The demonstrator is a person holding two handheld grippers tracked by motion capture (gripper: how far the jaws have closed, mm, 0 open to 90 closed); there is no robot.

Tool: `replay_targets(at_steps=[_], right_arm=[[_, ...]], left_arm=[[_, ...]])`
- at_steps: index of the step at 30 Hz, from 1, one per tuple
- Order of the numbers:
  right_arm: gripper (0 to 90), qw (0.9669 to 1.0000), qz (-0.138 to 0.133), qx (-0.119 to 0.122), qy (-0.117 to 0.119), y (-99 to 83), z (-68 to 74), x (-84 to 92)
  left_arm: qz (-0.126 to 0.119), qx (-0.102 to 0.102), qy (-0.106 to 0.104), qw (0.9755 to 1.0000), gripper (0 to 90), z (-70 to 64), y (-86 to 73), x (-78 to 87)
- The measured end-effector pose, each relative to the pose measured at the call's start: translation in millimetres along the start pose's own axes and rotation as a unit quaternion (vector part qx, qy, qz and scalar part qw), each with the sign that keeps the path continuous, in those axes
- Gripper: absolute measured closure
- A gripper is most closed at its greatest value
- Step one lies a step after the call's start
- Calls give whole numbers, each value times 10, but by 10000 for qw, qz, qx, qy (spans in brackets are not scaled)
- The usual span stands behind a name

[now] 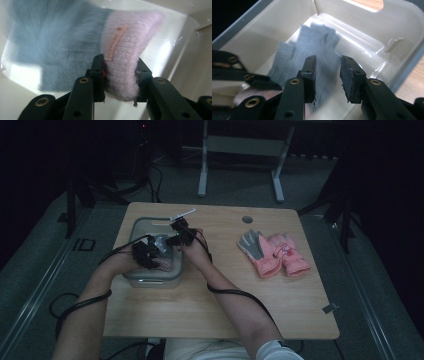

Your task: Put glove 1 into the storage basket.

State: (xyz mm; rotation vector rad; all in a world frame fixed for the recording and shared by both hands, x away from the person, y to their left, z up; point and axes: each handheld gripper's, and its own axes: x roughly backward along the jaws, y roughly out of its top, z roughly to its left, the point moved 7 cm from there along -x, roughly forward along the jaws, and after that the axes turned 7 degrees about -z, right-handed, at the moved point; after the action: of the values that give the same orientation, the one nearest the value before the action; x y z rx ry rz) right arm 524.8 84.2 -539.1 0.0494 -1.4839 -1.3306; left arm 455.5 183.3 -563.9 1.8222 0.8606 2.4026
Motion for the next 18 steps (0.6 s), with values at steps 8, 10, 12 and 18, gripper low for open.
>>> replay_targets(at_steps=[8, 10, 12, 18], right_arm=[[598, 9994, -222, -44, 249, -10, -11, 279], [592, 9992, -275, -45, 289, -4, -15, 361], [590, 9990, -331, 1, 310, -2, -14, 446], [594, 9976, -565, 172, 360, -18, 6, 744]], left_arm=[[78, 155, -33, 9998, 605, 19, 13, 34], [148, 340, -6, 9993, 505, 19, 20, 82], [86, 382, 133, 9991, 393, 30, 41, 179], [-342, 750, 173, 9964, 200, -10, 125, 450]])
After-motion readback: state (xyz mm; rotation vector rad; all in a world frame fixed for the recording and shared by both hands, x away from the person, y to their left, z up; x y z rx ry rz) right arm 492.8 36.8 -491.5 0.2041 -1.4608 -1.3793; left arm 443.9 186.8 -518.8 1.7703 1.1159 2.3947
